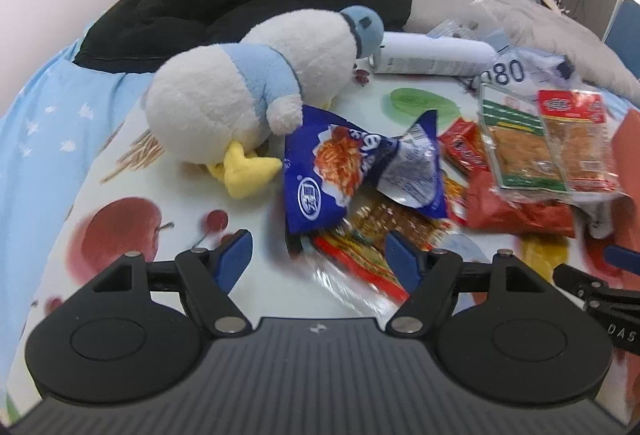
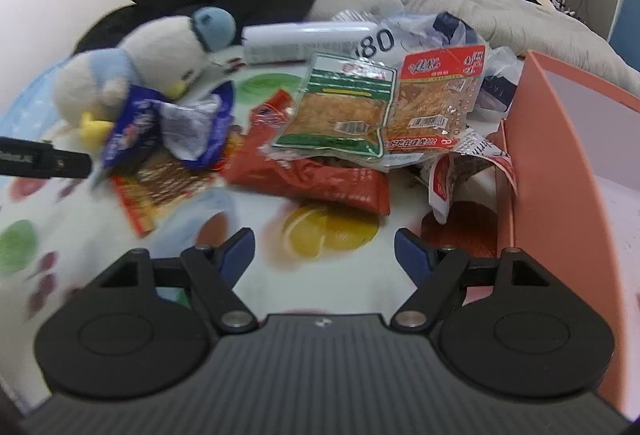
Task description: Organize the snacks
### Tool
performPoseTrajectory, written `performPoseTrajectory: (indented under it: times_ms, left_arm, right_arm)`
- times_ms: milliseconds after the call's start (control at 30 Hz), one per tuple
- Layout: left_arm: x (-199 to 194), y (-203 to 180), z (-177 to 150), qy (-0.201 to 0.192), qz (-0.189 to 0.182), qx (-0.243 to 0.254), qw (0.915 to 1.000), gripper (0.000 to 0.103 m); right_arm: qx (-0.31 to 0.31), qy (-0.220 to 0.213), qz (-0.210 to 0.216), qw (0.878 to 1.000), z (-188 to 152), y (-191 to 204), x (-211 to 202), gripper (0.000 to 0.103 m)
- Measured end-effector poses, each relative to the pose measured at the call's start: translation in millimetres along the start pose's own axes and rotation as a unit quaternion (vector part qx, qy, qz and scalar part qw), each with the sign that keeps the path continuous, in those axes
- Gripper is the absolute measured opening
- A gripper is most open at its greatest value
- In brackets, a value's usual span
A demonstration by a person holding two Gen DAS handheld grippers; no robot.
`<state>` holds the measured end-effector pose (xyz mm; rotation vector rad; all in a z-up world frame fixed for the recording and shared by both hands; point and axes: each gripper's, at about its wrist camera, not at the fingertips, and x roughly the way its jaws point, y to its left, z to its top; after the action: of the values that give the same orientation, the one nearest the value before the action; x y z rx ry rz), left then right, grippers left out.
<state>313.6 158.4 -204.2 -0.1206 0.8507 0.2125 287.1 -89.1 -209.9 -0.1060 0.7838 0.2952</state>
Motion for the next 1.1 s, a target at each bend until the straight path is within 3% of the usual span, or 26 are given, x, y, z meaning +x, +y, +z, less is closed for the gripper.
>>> performPoseTrajectory:
  times_ms: [267, 467, 567, 633, 667, 700, 800, 1100]
  left_arm:
    - [41.1, -2.6, 10.3, -0.009, 0.01, 0.009, 0.9999, 0.066]
    - [57.6, -2.2, 15.1, -0.007, 0.015, 0.01, 0.9998, 0.056]
    - [62.4, -1.3, 17.1, -0.002, 0.013, 0.005, 0.9999, 0.037]
    - [61.8, -1.8, 18.3, -0.003, 0.016, 0.006, 0.9999, 0.03]
    - [60.9, -2.4, 18.1, -0.005, 0.017, 0.008, 0.9998, 0.027]
    - [59.6, -2.5, 18.2, -0.007, 0.017, 0.008, 0.9998, 0.024]
    - [51.7, -2.7, 17.4, -0.011, 0.012, 0.006, 0.9998, 0.018]
    - [4.3, -3.0, -6.3, -0.01, 0.013, -0.014, 0.9998, 0.011]
  right_arm:
    - [0.003, -0.005, -0.038, 0.999, 6.2, 0.2, 44.7, 0.077]
    - [0.0, -0.011, -0.054, 0.998, 8.7, 2.3, 63.1, 0.071]
    - [0.0, -0.014, -0.047, 0.999, 11.9, 2.6, 65.7, 0.062]
    - [-0.005, -0.013, -0.046, 0.999, 13.2, 5.0, 64.9, 0.046]
    - [-0.006, -0.01, -0.046, 0.999, 14.0, 5.7, 64.4, 0.029]
    - [-0.008, -0.008, -0.043, 0.999, 13.9, 6.2, 63.5, 0.025]
    - [-0.013, -0.004, -0.037, 0.999, 11.6, 8.8, 59.6, 0.016]
    - [-0.022, 0.004, -0.014, 1.0, -3.7, 17.5, 24.1, 0.005]
